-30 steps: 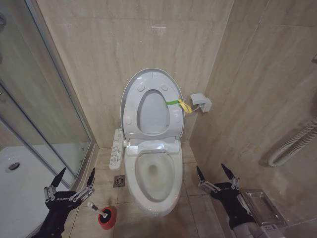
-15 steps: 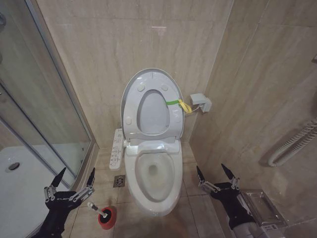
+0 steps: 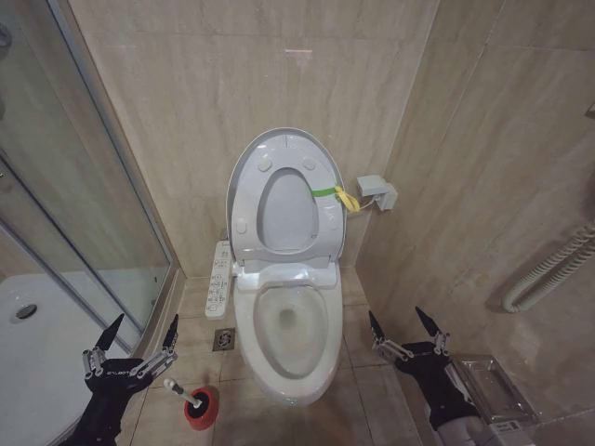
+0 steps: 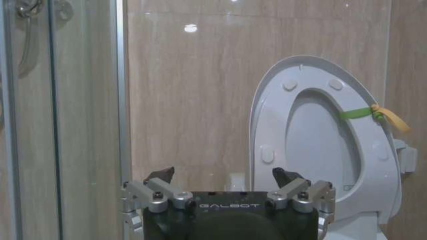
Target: Open the toilet lid, clean the toilet bowl with a toilet brush, close the toilet lid, and flush.
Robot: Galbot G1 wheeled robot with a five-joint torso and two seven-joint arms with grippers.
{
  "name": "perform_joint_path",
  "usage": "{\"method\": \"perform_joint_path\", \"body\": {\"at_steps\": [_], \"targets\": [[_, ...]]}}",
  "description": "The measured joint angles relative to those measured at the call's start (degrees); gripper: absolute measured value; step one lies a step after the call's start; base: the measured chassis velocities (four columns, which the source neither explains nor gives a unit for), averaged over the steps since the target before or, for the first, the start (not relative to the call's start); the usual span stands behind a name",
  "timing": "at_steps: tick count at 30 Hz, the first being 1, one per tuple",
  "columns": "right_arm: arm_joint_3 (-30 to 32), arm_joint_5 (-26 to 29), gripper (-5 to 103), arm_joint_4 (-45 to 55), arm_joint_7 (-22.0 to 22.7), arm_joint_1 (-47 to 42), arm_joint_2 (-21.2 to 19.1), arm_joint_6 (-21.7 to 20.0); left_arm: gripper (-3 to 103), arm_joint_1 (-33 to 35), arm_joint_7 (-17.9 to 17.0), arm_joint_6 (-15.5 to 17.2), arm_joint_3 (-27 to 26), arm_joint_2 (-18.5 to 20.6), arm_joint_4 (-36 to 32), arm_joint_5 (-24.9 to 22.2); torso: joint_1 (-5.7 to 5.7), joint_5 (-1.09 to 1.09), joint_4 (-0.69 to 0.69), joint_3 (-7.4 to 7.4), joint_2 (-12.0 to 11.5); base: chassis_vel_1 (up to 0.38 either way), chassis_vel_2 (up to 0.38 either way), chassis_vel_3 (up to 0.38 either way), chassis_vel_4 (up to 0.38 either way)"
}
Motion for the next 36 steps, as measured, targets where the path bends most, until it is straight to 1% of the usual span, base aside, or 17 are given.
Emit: {"method": "perform_joint_path", "body": {"at_steps": [32,33,36], "targets": [[-0.1,0.0,100,-0.1,0.0,0.4,0.0,-0.1,99,0.0,0.0,0.0,0.0,0.0,0.0,0.0,0.00,0.00,0.00,0.00,0.0,0.000,0.000,0.000,0.000],[-0.2,0.0,100,-0.5,0.0,1.0,-0.1,-0.2,99,0.0,0.0,0.0,0.0,0.0,0.0,0.0,0.00,-0.01,-0.02,0.00,0.0,0.000,0.000,0.000,0.000],[-1.3,0.0,100,-3.7,0.1,5.5,-0.5,-2.0,99,0.0,0.0,0.0,0.0,0.0,0.0,0.0,0.00,0.01,0.00,0.00,0.0,0.000,0.000,0.000,0.000]]}}
